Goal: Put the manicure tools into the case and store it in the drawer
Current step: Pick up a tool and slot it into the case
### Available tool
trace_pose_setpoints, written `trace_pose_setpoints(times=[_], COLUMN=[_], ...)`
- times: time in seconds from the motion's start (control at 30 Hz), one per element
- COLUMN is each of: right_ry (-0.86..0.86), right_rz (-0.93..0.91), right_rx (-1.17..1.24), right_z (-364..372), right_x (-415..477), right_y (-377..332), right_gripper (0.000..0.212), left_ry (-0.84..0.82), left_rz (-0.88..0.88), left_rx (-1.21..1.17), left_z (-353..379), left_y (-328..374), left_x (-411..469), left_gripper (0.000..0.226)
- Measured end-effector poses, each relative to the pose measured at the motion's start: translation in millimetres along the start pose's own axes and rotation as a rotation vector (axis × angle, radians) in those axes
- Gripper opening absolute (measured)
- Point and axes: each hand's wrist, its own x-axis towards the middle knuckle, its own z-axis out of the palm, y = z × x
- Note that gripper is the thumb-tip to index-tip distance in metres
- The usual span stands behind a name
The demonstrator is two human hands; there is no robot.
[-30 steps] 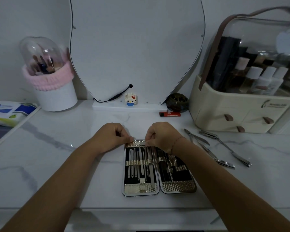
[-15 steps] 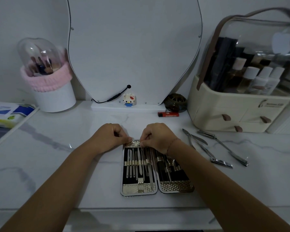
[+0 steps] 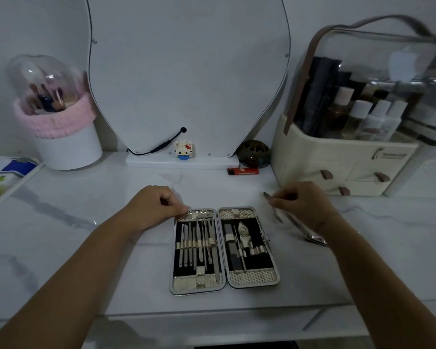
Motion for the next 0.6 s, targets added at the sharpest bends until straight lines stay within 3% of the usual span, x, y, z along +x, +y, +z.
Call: trace_pose_setpoints(times=[0.2,0.43,0.6], right_ry=[-0.080,-0.098,-0.091], right_rz=[0.201,0.239,0.263], right_rx=[-0.117,-0.156,-0.160], right_z=[-25.1,-23.6,-24.3], right_x=[-21.3,-18.3,-18.0], right_y=[37.3,39.6,44.6], right_gripper=[0.006,0.026,0.018], left_ry=[0.009,0.008,0.007], left_rz=[-0.014,-0.022,-0.007], left_rx=[-0.037,-0.036,-0.014], left_z=[2.0,2.3,3.0], left_y=[0.9,-0.3,0.3], left_x=[-0.8,-1.7,-0.8], left_gripper=[0.020,0.021,0.020])
